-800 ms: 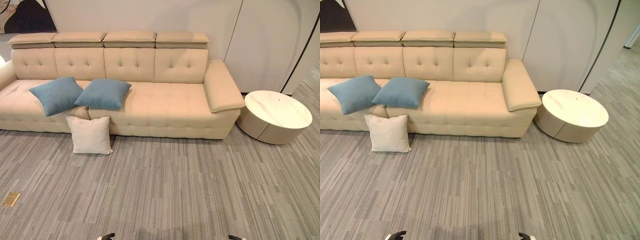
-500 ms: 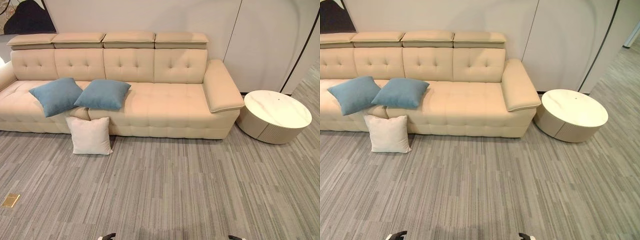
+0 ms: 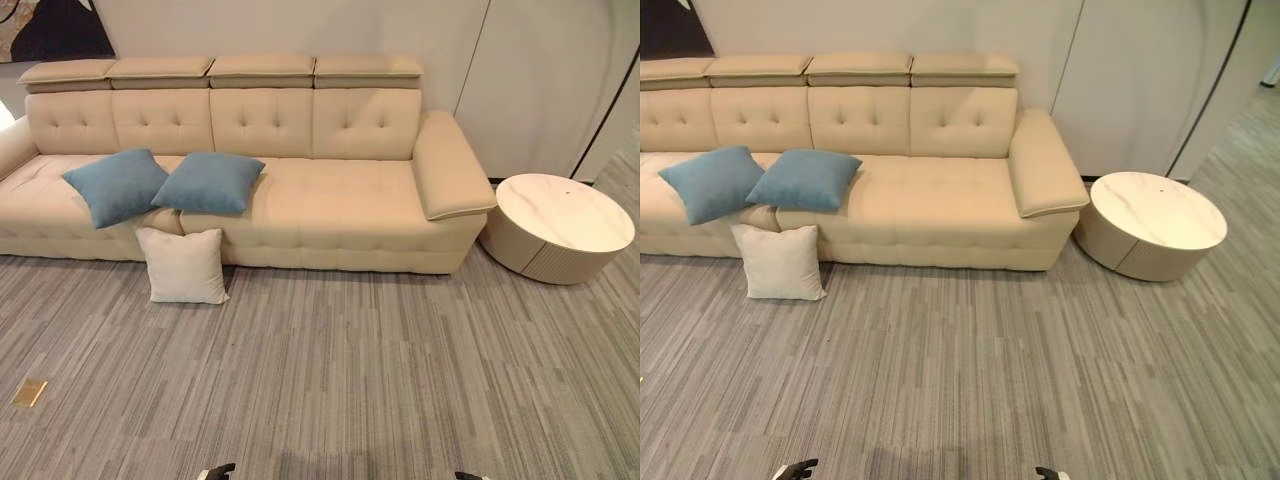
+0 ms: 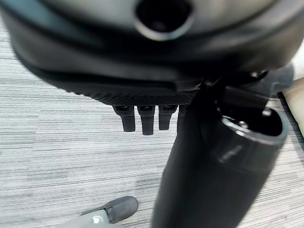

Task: Pick up all the scattered cushions and arrange them neatly on the sofa.

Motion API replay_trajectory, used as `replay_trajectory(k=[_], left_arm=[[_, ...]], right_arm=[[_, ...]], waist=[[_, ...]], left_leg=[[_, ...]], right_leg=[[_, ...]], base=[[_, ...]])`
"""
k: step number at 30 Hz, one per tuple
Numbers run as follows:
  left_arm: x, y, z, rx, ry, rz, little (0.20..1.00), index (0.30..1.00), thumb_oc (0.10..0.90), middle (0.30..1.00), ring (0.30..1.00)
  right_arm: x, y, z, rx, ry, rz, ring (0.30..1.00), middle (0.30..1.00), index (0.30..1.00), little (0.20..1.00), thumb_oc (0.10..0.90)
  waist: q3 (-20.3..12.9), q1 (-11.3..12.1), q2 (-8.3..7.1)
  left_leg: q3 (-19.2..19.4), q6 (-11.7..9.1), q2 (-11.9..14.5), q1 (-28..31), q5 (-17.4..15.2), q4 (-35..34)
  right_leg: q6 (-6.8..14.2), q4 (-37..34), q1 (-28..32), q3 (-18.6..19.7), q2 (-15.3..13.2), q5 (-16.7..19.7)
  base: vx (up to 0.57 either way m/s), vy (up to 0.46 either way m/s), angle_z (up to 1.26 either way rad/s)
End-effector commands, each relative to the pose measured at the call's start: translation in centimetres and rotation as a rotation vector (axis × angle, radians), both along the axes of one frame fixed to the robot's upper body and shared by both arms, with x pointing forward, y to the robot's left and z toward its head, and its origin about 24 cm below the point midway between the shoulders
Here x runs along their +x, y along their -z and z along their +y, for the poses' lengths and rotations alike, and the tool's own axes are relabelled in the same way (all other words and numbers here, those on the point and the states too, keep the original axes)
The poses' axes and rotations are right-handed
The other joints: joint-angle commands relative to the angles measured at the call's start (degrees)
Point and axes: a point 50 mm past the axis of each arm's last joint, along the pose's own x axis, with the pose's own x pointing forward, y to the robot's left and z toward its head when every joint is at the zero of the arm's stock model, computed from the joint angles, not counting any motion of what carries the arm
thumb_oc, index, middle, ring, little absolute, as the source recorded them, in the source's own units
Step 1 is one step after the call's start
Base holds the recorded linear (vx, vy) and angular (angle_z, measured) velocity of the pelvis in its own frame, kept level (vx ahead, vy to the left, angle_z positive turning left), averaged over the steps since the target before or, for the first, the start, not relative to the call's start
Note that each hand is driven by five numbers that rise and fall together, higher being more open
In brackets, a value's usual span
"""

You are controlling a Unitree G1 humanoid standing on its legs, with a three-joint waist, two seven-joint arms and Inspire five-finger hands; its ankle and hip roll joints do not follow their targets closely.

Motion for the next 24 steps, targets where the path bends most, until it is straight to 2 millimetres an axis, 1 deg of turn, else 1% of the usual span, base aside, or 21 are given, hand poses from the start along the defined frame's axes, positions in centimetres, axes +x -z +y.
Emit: replay_trajectory(k=[1,2,3,4,5,6,7,8,12,15,16,17,19,20,21,22,23,24], left_arm=[[2.5,-0.5,0.0,0.025,0.062,-0.041,0.9,0.9,0.8,0.9,0.9],[2.6,-0.5,-0.1,0.024,0.065,-0.041,0.9,0.9,0.8,0.9,0.9],[2.8,-0.5,-0.3,0.022,0.071,-0.046,0.9,0.9,0.8,0.9,0.9],[2.8,-0.5,-0.3,0.022,0.071,-0.047,0.9,0.9,0.8,0.9,0.9],[3.3,-0.6,-0.5,0.02,0.081,-0.06,0.9,0.9,0.8,0.9,0.9],[3.3,-0.6,-0.5,0.02,0.081,-0.06,0.9,0.9,0.8,0.9,0.9],[3.3,-0.6,-0.5,0.019,0.081,-0.059,0.9,0.9,0.8,0.9,0.9],[3.1,-0.6,-0.4,0.022,0.078,-0.053,0.9,0.9,0.8,0.9,0.9],[2.5,-0.5,0.1,0.026,0.058,-0.035,0.9,0.9,0.8,0.9,0.9],[2.4,-0.5,0.6,0.037,0.058,-0.033,0.9,0.9,0.8,0.9,0.9],[2.4,-0.6,0.8,0.042,0.059,-0.034,0.9,0.9,0.8,0.9,0.9],[2.5,-0.7,1.3,0.054,0.056,-0.038,0.9,0.9,0.8,0.9,0.9],[2.4,-0.8,1.8,0.066,0.043,-0.04,0.9,0.9,0.8,0.9,0.9],[2.6,-1.0,2.1,0.076,0.04,-0.044,0.9,0.9,0.8,0.9,0.9],[2.6,-1.0,2.3,0.082,0.038,-0.046,0.9,0.9,0.8,0.9,0.9],[2.8,-1.1,2.5,0.09,0.037,-0.052,0.9,0.9,0.8,0.9,0.9],[2.8,-1.1,2.5,0.09,0.037,-0.052,0.9,0.9,0.8,0.9,0.9],[2.9,-1.2,2.6,0.091,0.03,-0.06,0.9,0.9,0.8,0.9,0.9]], right_arm=[[2.6,-1.0,-1.4,-0.062,-0.046,-0.054,0.9,0.9,0.9,0.9,0.8],[2.6,-1.0,-1.5,-0.067,-0.045,-0.057,0.9,0.9,0.9,0.9,0.8],[2.6,-1.1,-1.8,-0.075,-0.038,-0.06,0.9,0.9,0.9,0.9,0.8],[2.6,-1.1,-1.8,-0.075,-0.038,-0.061,0.9,0.9,0.9,0.9,0.8],[2.7,-1.2,-2.0,-0.082,-0.026,-0.067,0.9,0.9,0.9,0.9,0.8],[2.7,-1.2,-2.0,-0.082,-0.026,-0.067,0.9,0.9,0.9,0.9,0.8],[2.6,-1.2,-2.1,-0.083,-0.025,-0.066,0.9,0.9,0.9,0.9,0.8],[2.6,-1.2,-2.0,-0.08,-0.027,-0.062,0.9,0.9,0.9,0.9,0.8],[2.5,-0.9,-1.2,-0.065,-0.064,-0.043,0.9,0.9,0.9,0.9,0.8],[2.7,-0.8,-0.7,-0.06,-0.098,-0.037,0.9,0.9,0.9,0.9,0.8],[3.0,-0.8,-0.5,-0.059,-0.109,-0.044,0.9,0.9,0.9,0.9,0.8],[3.5,-0.9,-0.2,-0.057,-0.135,-0.056,0.9,0.9,0.9,0.9,0.8],[4.1,-1.0,0.1,-0.051,-0.155,-0.069,0.9,0.9,0.9,0.9,0.8],[4.3,-1.1,0.2,-0.047,-0.159,-0.081,0.9,0.9,0.9,0.9,0.8],[4.5,-1.1,0.3,-0.044,-0.163,-0.087,0.9,0.9,0.9,0.9,0.8],[4.8,-1.2,0.5,-0.04,-0.163,-0.098,0.9,0.9,0.9,0.9,0.8],[4.8,-1.2,0.5,-0.04,-0.163,-0.099,0.9,0.9,0.9,0.9,0.8],[4.9,-1.2,0.5,-0.037,-0.166,-0.099,0.9,0.9,0.9,0.9,0.8]], waist=[[2.5,-0.6,-3.06],[2.7,-0.5,-3.19],[3.3,-0.5,-3.58],[3.3,-0.6,-3.57],[3.5,-0.8,-3.86],[3.5,-0.8,-3.85],[3.4,-0.8,-3.86],[3.0,-1.0,-3.94],[2.8,-0.2,-4.35],[2.8,0.7,-4.73],[3.0,0.9,-4.77],[3.2,1.4,-4.92],[3.6,1.7,-5.06],[3.6,1.8,-4.91],[3.7,1.8,-4.73],[4.0,1.4,-4.67],[3.8,1.4,-4.63],[3.9,0.9,-4.8]], left_leg=[[-0.3,-3.2,2.6,-2.3,-4.2,4.6],[-0.3,-3.2,2.3,-3.2,-4.6,6.0],[0.9,-3.2,2.0,-4.8,-4.8,8.3],[0.8,-3.2,2.0,-5.0,-4.9,8.4],[4.9,-2.5,2.6,-6.7,-4.9,9.8],[4.9,-2.5,2.7,-6.9,-4.9,9.9],[6.6,-2.1,3.0,-6.4,-5.4,9.6],[7.2,-1.8,3.2,-6.2,-5.5,9.5],[6.3,-0.3,1.9,-4.9,-7.2,9.5],[5.9,1.3,0.8,-4.1,-7.9,8.7],[5.7,1.9,0.4,-3.6,-8.1,8.2],[5.4,2.8,-0.5,-3.1,-8.2,7.4],[4.7,3.8,-1.1,-2.5,-8.4,6.8],[4.2,4.0,-1.2,-2.4,-8.4,6.5],[3.6,4.1,-1.1,-2.0,-8.4,6.1],[2.3,4.2,-1.3,-0.9,-8.5,5.3],[2.3,4.2,-1.2,-1.1,-8.4,5.3],[0.4,4.1,-1.7,0.0,-8.5,4.5]], right_leg=[[4.0,3.6,-0.4,-0.4,-2.9,-5.5],[3.9,3.7,-0.4,-0.8,-3.0,-5.6],[3.8,4.1,-0.4,-2.2,-3.6,-5.8],[3.8,4.1,-0.4,-2.2,-3.6,-5.8],[3.9,4.5,-0.6,-4.1,-4.5,-6.0],[3.9,4.5,-0.6,-4.1,-4.5,-6.0],[3.9,4.8,-0.4,-4.5,-4.6,-6.2],[4.0,5.3,-0.6,-4.9,-4.8,-6.2],[5.0,8.8,-0.4,-4.4,-6.0,-6.9],[6.4,13.5,-2.1,-3.8,-7.7,-6.6],[7.1,15.8,-3.3,-3.3,-8.3,-6.1],[8.6,19.7,-5.3,-2.9,-9.8,-3.7],[9.0,24.1,-7.2,-2.1,-10.7,-1.6],[9.2,25.8,-8.5,-1.2,-10.5,-1.1],[8.9,27.3,-9.7,-0.3,-10.0,-1.3],[8.1,28.3,-11.3,1.8,-8.2,-2.4],[8.1,28.1,-11.4,1.8,-8.1,-2.3],[7.5,25.4,-12.7,4.6,-5.1,-3.9]], base=[[-0.03,-0.014,0.38],[-0.05,-0.001,0.53],[-0.03,0.009,0.42],[-0.04,0.066,0.4],[-0.02,0.054,0.36],[0.0,0.087,0.5],[0.06,0.067,0.82],[0.1,0.119,0.73],[0.11,0.163,0.13],[0.08,0.207,0.05],[0.08,0.284,0.03],[0.08,0.281,0.03],[0.08,0.201,0.09],[0.09,0.124,0.11],[0.12,0.1,0.14],[0.09,0.059,0.25],[0.16,0.037,0.3],[0.16,0.005,0.49]])
